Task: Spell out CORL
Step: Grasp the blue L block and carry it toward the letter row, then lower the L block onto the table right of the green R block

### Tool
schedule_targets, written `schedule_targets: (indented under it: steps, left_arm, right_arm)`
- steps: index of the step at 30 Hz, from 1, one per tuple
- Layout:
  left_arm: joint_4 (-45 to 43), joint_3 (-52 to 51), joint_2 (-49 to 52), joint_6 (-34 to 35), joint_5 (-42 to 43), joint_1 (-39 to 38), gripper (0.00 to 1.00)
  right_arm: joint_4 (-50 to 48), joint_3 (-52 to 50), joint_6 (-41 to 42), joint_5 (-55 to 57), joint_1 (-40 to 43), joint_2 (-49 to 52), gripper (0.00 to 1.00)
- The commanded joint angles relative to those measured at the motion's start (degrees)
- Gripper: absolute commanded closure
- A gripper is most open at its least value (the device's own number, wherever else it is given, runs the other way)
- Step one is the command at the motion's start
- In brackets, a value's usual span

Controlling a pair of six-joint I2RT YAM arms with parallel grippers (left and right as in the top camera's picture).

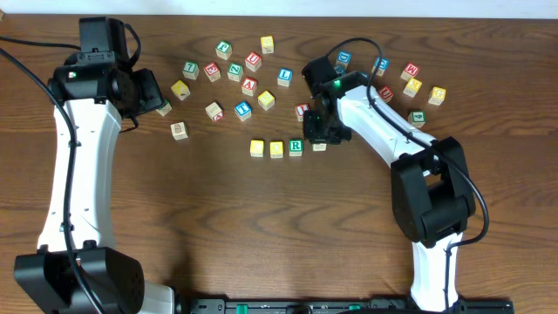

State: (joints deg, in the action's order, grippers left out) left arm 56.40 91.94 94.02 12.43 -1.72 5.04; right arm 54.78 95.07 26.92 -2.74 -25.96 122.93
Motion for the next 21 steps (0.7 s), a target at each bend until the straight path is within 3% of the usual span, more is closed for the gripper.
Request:
schedule_targets:
  steps: [1, 21]
  left_arm:
    - [0.11, 0.15, 0.42, 0.79, -0.66, 0.02, 0.38]
    - [0.13, 0.15, 0.42, 0.79, -0.66, 0.02, 0.38]
  right_arm:
    - [-0.15, -0.22, 0.46, 2.67, -1.18, -0.13, 0.82]
    - [-2.25, -2.29, 1.77, 2.84, -3.41, -0.13, 0.81]
